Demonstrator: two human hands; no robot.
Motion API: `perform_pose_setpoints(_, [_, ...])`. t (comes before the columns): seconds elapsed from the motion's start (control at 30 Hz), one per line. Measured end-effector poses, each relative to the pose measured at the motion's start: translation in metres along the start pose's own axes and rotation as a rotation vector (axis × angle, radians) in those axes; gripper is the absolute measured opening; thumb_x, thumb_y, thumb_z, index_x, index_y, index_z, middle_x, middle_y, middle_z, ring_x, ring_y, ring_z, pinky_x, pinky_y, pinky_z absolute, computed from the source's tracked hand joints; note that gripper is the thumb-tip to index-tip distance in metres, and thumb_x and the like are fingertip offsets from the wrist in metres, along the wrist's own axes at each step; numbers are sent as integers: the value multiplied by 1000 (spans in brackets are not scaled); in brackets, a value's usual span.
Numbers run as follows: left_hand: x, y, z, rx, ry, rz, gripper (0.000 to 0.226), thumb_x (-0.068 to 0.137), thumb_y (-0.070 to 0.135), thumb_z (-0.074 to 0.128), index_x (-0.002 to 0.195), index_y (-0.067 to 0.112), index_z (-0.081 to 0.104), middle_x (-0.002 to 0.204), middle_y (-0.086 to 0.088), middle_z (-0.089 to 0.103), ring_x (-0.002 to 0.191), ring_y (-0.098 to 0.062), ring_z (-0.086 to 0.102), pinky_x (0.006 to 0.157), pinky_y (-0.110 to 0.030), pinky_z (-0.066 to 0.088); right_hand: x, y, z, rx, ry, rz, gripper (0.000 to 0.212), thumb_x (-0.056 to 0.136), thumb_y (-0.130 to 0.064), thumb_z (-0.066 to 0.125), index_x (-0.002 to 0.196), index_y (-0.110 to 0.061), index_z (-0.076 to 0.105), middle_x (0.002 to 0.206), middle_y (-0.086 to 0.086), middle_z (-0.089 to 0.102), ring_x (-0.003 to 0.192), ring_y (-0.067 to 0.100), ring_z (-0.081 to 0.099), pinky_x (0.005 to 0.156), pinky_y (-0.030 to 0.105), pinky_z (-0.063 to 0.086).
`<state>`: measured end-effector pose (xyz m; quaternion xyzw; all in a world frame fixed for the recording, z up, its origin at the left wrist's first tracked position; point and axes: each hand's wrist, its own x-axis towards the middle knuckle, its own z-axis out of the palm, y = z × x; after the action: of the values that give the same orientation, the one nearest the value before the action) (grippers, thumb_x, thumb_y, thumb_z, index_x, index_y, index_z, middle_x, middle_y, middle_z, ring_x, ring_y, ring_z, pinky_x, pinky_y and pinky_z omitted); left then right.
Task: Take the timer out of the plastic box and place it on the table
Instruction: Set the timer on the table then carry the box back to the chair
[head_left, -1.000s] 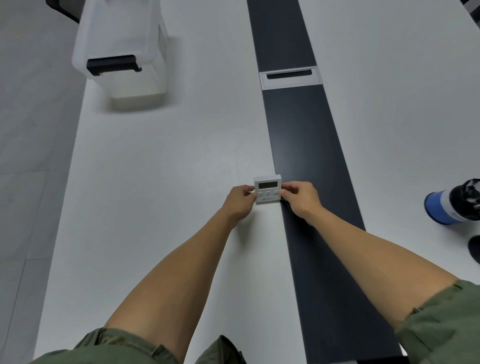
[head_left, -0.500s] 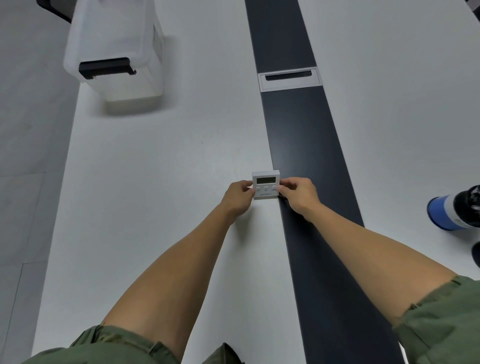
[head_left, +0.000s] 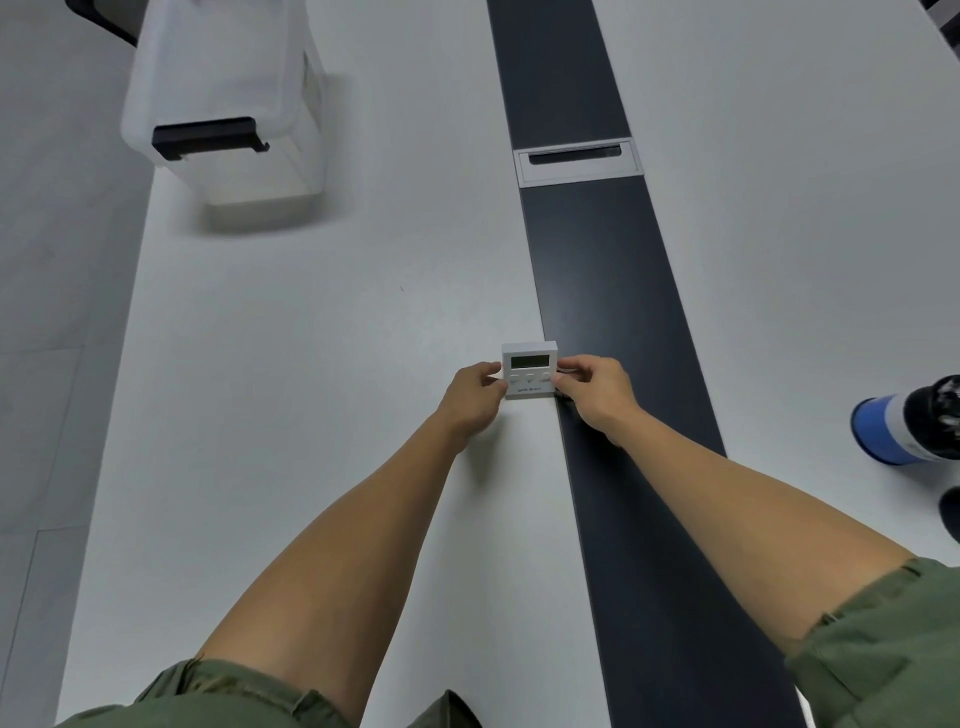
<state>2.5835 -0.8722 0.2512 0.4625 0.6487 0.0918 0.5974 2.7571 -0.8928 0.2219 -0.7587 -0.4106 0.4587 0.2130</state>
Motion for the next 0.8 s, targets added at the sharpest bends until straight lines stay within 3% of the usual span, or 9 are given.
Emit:
perform_pose_setpoints(0.23, [-4,-3,-1,16,-14,3,46,99,14,42,145,13,40,141,-12,53,128,-31,50,109,-46,42,-5,5,0,-29,-6,-30,32,94,-21,61,125,-14,64,119,4,69,107,19,63,96,34,52])
perform_pose_setpoints(0.53, [-16,-10,-7,33,17,-35,48,95,15,48,142,11,43,137,-19,53,126,-37,51,108,-48,42,-16,5,-6,-78,-27,18,42,93,-24,62,134,-14,57,125,7,64,115,24,58,100,38,46])
perform_pose_setpoints(0.8, [-71,-45,-33,419,134,-23,38,94,27,48,130,15,55,133,-9,56,121,-27,53,103,-40,44,-54,-3,-6,-394,-17,-92,35,95,-30,57,126,-14,62,121,5,67,104,23,63,87,36,52])
